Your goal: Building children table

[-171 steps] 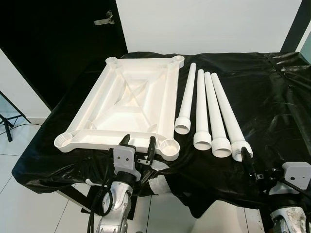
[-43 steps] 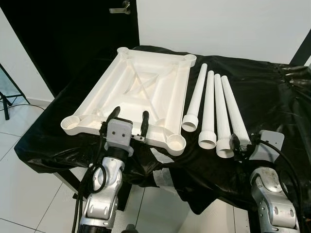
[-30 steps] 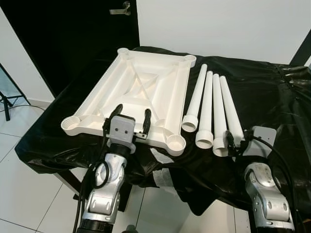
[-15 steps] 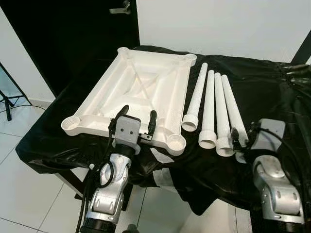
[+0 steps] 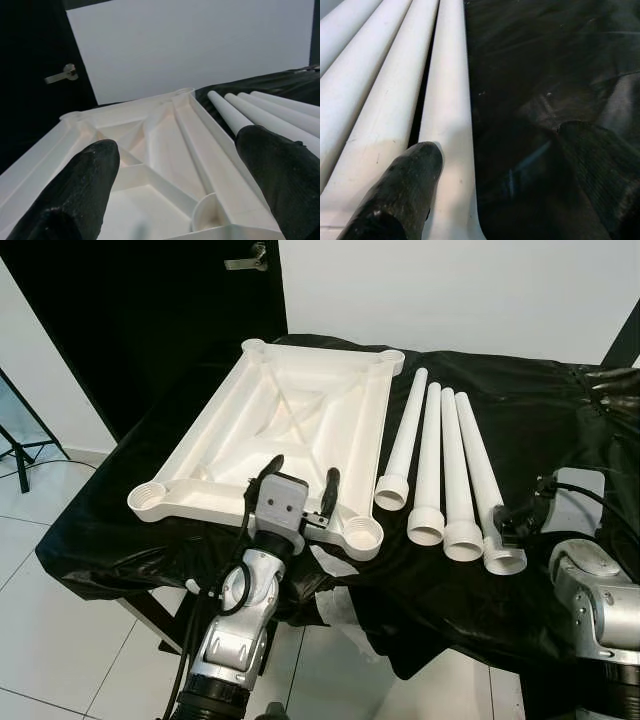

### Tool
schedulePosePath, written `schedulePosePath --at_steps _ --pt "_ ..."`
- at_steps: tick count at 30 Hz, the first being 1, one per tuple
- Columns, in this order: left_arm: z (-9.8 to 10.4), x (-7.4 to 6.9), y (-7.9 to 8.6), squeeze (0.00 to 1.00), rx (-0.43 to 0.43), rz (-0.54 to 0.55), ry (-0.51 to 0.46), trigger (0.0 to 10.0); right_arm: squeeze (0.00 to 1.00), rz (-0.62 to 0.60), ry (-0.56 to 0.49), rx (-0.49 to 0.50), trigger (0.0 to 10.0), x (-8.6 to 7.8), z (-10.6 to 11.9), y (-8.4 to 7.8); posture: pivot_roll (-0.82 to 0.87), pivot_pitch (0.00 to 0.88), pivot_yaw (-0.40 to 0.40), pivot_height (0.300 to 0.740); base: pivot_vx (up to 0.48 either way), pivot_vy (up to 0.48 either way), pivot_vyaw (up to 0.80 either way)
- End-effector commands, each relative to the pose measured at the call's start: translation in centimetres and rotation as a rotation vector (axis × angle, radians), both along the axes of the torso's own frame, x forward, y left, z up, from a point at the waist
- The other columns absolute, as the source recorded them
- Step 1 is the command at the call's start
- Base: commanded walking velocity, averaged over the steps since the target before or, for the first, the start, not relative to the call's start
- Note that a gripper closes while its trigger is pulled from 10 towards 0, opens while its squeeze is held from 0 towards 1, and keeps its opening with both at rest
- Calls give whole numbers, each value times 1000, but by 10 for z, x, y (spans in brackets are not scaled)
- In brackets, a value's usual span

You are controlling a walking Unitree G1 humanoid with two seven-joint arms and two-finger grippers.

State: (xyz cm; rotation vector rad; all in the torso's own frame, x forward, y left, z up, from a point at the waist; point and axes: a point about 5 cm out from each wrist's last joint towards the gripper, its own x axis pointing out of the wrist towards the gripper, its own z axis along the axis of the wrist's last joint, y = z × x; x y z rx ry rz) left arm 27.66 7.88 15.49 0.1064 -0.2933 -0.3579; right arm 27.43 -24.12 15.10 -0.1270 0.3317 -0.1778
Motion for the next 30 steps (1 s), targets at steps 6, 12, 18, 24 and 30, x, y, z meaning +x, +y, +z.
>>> schedulePosePath --at_steps 6,12,18,24,30 --pt "0 2 -8 0 17 -67 -7 10000 0 78 132 69 10000 10 -19 8 210 0 -18 740 0 0 0" --pt "-1 2 -9 0 20 -61 -9 10000 0 115 213 116 10000 14 -33 11 221 0 -28 740 0 0 0" --pt "-2 0 -10 0 22 -55 -9 10000 0 120 281 134 10000 16 -45 10 233 0 -33 740 0 0 0" --pt "-4 -1 -11 0 28 -59 1 10000 0 107 365 205 10000 8 -60 11 232 0 -27 740 0 0 0" --pt "-5 0 -16 0 47 -96 3 10000 0 89 445 321 549 -2 -76 19 214 0 -7 740 0 0 0"
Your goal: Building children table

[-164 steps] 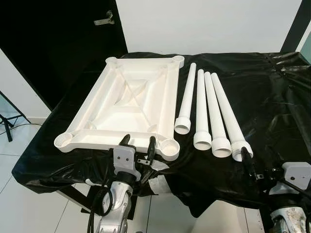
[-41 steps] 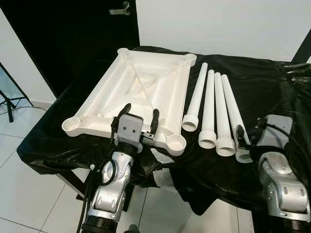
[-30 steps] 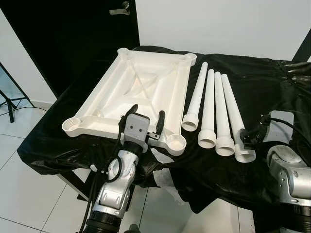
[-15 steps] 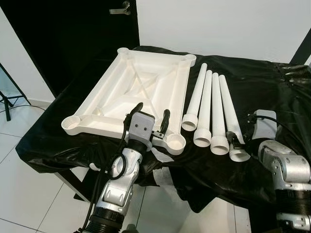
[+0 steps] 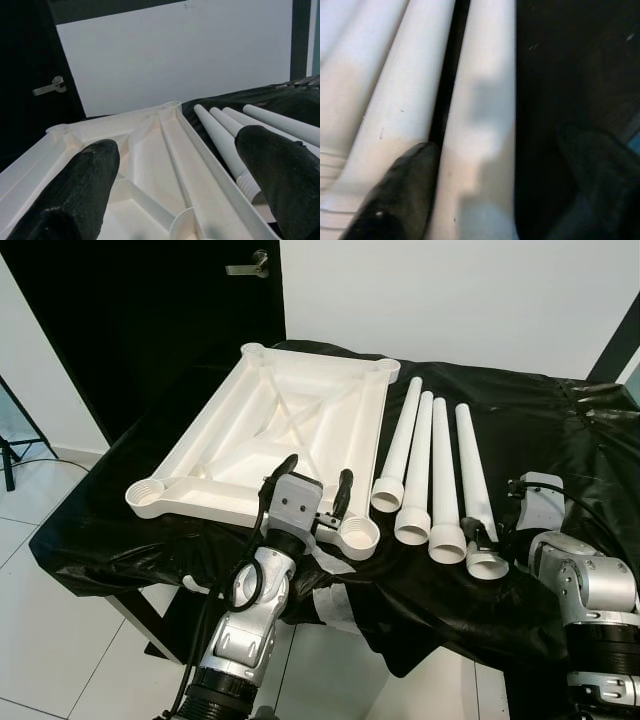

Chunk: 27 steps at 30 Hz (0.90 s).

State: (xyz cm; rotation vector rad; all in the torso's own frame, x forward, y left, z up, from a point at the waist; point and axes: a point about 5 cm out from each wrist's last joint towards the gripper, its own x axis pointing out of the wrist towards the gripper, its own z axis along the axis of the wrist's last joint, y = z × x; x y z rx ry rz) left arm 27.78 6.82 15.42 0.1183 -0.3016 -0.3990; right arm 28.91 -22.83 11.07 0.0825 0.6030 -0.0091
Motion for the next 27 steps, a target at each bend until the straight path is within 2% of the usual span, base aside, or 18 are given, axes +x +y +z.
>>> schedulePosePath --at_steps 1,2,3,12,19,21,22,24,25,27 --pt "-4 -1 -5 0 31 -57 12 10000 0 -4 188 57 549 -17 -36 6 214 0 -7 740 0 0 0" --pt "-4 -1 -6 0 34 -62 13 10000 0 -10 193 70 549 -18 -37 7 214 0 -7 740 0 0 0" --pt "-4 -1 -6 0 36 -67 14 10000 0 -21 195 87 0 -19 -38 7 208 0 -2 740 0 0 0" --pt "-6 -1 -12 0 46 -103 22 10000 0 -96 208 192 0 -19 -34 2 194 0 8 740 0 0 0" --pt "-6 -1 -13 0 49 -111 22 10000 0 -126 162 191 0 -13 -23 2 190 0 10 740 0 0 0" --pt "-6 0 -13 0 48 -110 20 10000 0 -155 97 170 0 -8 -9 1 188 0 10 740 0 0 0" --pt "-6 0 -13 0 48 -110 20 10000 0 -155 97 170 0 -8 -9 1 188 0 10 740 0 0 0" --pt "-5 1 -13 0 43 -104 18 10000 0 -182 1 67 0 -2 8 -4 186 0 10 740 0 0 0" --pt "-5 1 -13 0 38 -102 17 10000 0 -178 -63 -14 0 2 20 -6 184 0 12 740 0 0 0" --pt "-4 2 -13 0 27 -100 18 10000 0 -155 -178 -144 0 7 41 -2 184 0 12 740 0 0 0"
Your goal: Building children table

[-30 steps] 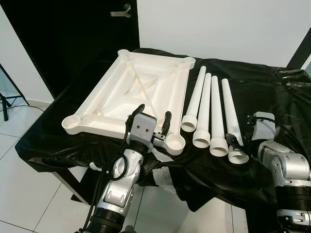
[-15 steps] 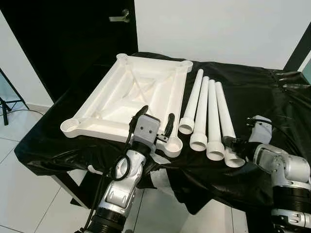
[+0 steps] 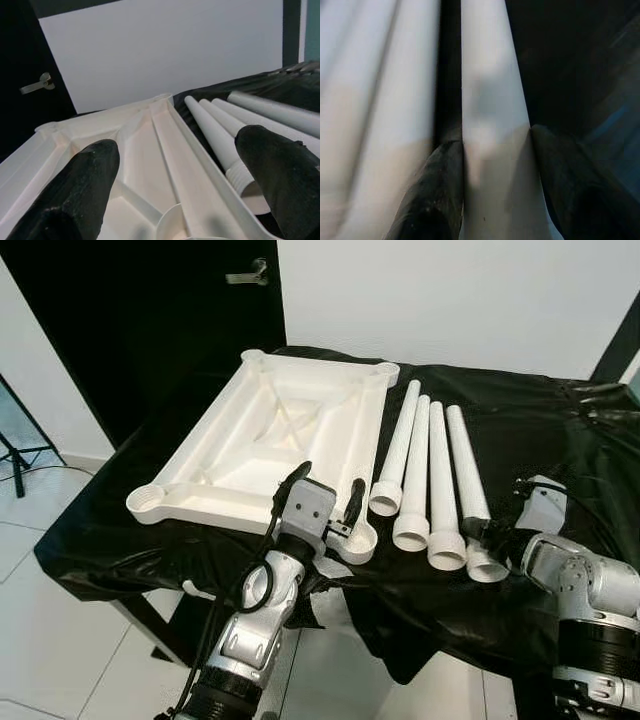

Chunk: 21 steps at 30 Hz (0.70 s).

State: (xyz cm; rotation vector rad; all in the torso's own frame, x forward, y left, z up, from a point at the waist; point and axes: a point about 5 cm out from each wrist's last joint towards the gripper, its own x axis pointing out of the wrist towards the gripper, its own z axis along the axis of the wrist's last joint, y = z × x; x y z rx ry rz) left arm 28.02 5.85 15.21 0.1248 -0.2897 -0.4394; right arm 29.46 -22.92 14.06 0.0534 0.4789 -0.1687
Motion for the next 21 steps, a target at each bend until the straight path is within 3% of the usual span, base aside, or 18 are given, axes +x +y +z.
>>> schedulePosePath --at_steps 1,7,9,10,11,12,13,16,17,19,21 --pt "-2 0 -4 0 6 -63 7 10000 0 5 -106 -139 0 3 21 2 184 0 12 740 0 0 0" --pt "0 3 -4 0 -42 -77 28 10000 0 26 -194 -268 0 2 34 10 175 0 15 740 0 0 0" --pt "9 8 -5 0 -175 -145 72 10000 0 36 -255 -393 2941 -1 39 14 175 0 12 740 0 0 0" --pt "9 8 -5 0 -175 -145 72 10000 0 36 -255 -393 2941 -1 39 14 175 0 12 740 0 0 0" --pt "15 12 -4 0 -283 -176 113 10000 0 58 -303 -474 9843 -2 43 18 174 0 11 740 0 0 0" --pt "18 14 -3 0 -352 -196 137 10000 0 76 -335 -525 9843 -3 45 21 174 0 11 740 0 0 0" --pt "18 14 -3 0 -352 -196 137 10000 0 76 -335 -525 9843 -3 45 21 174 0 11 740 0 0 0" --pt "29 24 0 0 -652 -271 254 10000 0 184 -449 -685 10000 -6 49 35 171 0 9 740 0 0 0" --pt "29 24 0 0 -652 -271 254 10000 0 184 -449 -685 10000 -6 49 35 171 0 9 740 0 0 0" --pt "33 27 1 0 -756 -323 285 10000 0 222 -500 -751 10000 -9 49 40 170 0 7 740 0 0 0" --pt "36 29 2 0 -807 -344 293 10000 0 233 -528 -770 10000 -10 48 42 171 0 7 740 0 0 0"
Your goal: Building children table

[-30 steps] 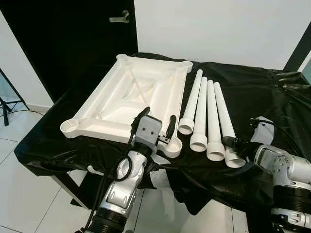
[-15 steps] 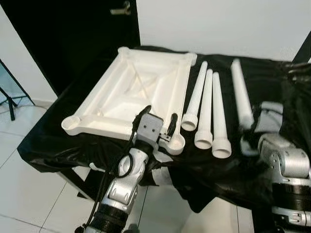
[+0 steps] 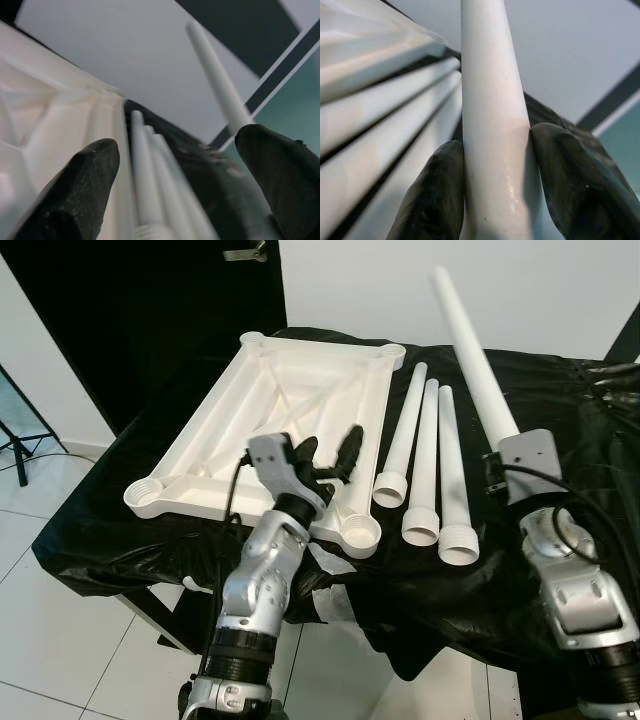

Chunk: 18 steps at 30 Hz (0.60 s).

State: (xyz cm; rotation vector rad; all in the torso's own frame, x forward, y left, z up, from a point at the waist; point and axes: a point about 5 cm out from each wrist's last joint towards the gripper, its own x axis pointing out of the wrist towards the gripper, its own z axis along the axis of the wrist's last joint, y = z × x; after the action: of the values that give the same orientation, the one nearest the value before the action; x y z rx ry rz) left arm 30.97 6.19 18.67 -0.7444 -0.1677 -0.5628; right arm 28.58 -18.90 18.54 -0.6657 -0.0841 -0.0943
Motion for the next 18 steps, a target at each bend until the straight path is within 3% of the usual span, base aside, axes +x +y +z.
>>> schedulePosePath --at_steps 1,4,9,11,13,18 --pt "2 2 -1 0 -57 -77 -24 10000 0 27 -56 -37 10000 -2 4 3 170 0 8 740 0 0 0" --pt "2 4 0 0 -76 -80 -14 10000 0 52 -74 -43 10000 -4 4 6 170 0 8 740 0 0 0" --pt "4 14 1 0 -157 -65 11 10000 0 214 -96 -116 10000 -13 -8 25 171 0 3 740 0 0 0" --pt "4 14 1 0 -157 -65 11 10000 0 214 -96 -116 10000 -13 -8 25 171 0 3 740 0 0 0" --pt "8 19 -2 0 -154 -79 7 10000 0 304 -125 -219 10000 -18 -13 36 175 0 0 740 0 0 0" --pt "6 27 -6 0 -121 -62 24 10000 0 396 -135 -260 10000 -23 -16 45 174 0 -1 740 0 0 0"
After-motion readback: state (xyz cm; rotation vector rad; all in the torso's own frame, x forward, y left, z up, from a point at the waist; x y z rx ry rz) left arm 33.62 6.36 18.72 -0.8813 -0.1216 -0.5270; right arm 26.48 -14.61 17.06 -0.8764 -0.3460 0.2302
